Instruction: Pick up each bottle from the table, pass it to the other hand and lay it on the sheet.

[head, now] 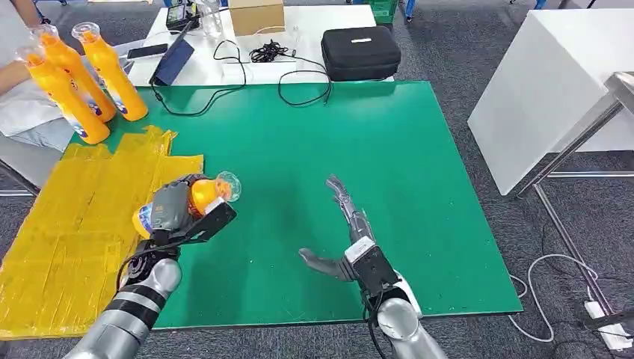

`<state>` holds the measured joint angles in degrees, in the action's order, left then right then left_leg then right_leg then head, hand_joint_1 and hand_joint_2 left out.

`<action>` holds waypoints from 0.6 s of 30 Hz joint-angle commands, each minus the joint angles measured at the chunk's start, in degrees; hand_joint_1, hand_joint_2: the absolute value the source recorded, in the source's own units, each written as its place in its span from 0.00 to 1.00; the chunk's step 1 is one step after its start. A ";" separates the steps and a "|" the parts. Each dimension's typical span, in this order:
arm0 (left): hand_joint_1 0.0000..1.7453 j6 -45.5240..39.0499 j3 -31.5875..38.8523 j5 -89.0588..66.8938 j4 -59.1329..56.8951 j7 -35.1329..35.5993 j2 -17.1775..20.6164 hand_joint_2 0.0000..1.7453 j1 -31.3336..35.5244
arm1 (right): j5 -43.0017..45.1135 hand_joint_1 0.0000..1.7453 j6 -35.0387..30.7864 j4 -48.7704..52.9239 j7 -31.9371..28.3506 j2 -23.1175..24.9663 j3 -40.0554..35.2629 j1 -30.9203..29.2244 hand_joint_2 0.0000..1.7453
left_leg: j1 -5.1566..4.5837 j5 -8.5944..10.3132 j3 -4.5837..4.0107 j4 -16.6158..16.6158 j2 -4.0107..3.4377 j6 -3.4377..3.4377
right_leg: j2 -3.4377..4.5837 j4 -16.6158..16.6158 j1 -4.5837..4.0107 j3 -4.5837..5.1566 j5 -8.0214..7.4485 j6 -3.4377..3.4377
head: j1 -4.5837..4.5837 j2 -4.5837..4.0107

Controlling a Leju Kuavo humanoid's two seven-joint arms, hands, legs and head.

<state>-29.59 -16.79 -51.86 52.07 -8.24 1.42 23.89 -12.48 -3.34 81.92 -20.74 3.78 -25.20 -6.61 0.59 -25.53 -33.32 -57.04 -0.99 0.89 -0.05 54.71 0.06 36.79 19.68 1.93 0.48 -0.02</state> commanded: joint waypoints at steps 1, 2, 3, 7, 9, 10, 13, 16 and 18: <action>1.00 0.16 -2.04 -14.88 -19.85 9.87 2.43 1.00 9.73 | -0.25 0.00 1.80 -3.52 0.50 0.70 -1.71 -3.10 1.00 | 0.00 -0.04 0.18 0.04 0.02 -0.02 | 0.03 0.00 0.01 -0.15 0.05 -0.03 | 0.00 0.00; 1.00 -0.20 -2.80 -18.02 -21.58 11.90 3.05 1.00 10.79 | -0.27 0.00 1.94 -3.89 0.65 0.78 -2.02 -3.25 1.00 | 0.00 -0.10 0.32 0.04 0.03 -0.03 | 0.04 0.04 0.01 -0.26 0.12 -0.04 | 0.00 0.00; 1.00 -0.86 -3.85 -22.74 -23.46 14.70 3.91 1.00 12.02 | -0.28 0.00 2.03 -4.67 0.73 0.92 -2.32 -3.52 1.00 | 0.00 -0.05 0.19 0.04 0.01 -0.02 | 0.04 0.01 0.00 -0.16 0.05 -0.03 | -0.02 0.00; 1.00 1.11 -5.84 -31.01 -25.51 17.74 5.44 1.00 14.72 | -0.28 0.00 2.39 -6.40 0.79 1.17 -3.16 -3.75 1.00 | 0.06 -0.09 0.29 0.04 -0.16 -0.07 | 0.14 0.05 -0.03 -0.22 0.07 -0.05 | -0.02 0.00; 1.00 2.43 -7.72 -35.44 -26.31 19.80 5.99 1.00 16.07 | -0.25 0.00 2.62 -6.93 0.70 1.44 -3.62 -3.98 1.00 | 0.06 -0.13 0.33 0.01 -0.23 -0.09 | 0.19 0.12 -0.01 -0.22 0.11 -0.07 | 0.04 0.00; 1.00 2.92 -7.98 -36.42 -26.68 20.24 6.24 1.00 16.60 | -0.25 0.00 2.61 -7.20 0.71 1.69 -3.88 -4.02 1.00 | 0.08 -0.06 0.22 0.00 -0.21 -0.10 | 0.10 0.10 -0.04 -0.11 0.07 -0.06 | 0.02 0.00; 1.00 5.24 -9.91 -38.14 -28.35 21.87 6.73 1.00 17.99 | -0.27 0.00 2.75 -8.41 0.69 2.07 -4.77 -4.32 1.00 | 0.06 -0.03 0.18 0.00 0.00 -0.11 | 0.00 0.17 -0.05 -0.09 0.10 -0.06 | 0.00 0.00; 1.00 6.84 -10.99 -38.12 -29.73 22.77 7.06 1.00 18.77 | -0.27 0.00 2.77 -8.94 0.69 2.28 -5.31 -4.37 1.00 | 0.08 -0.01 0.17 0.01 -0.01 -0.15 | 0.06 0.18 -0.03 -0.10 0.09 -0.07 | 0.00 0.00; 1.00 7.28 -10.39 -37.79 -30.21 22.86 6.95 1.00 18.99 | -0.27 0.00 2.79 -8.99 0.69 2.27 -5.48 -4.32 1.00 | 0.07 -0.01 0.16 0.00 -0.01 -0.14 | 0.09 0.18 -0.03 -0.09 0.09 -0.07 | 0.00 0.00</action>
<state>-24.39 -22.34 -89.48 30.31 13.77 6.49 37.20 -12.85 -0.59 78.71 -20.13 5.62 -28.35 -8.35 0.65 -25.43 -33.38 -57.04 -0.94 0.74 -0.07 54.89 0.04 36.87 19.69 1.86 0.48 -0.02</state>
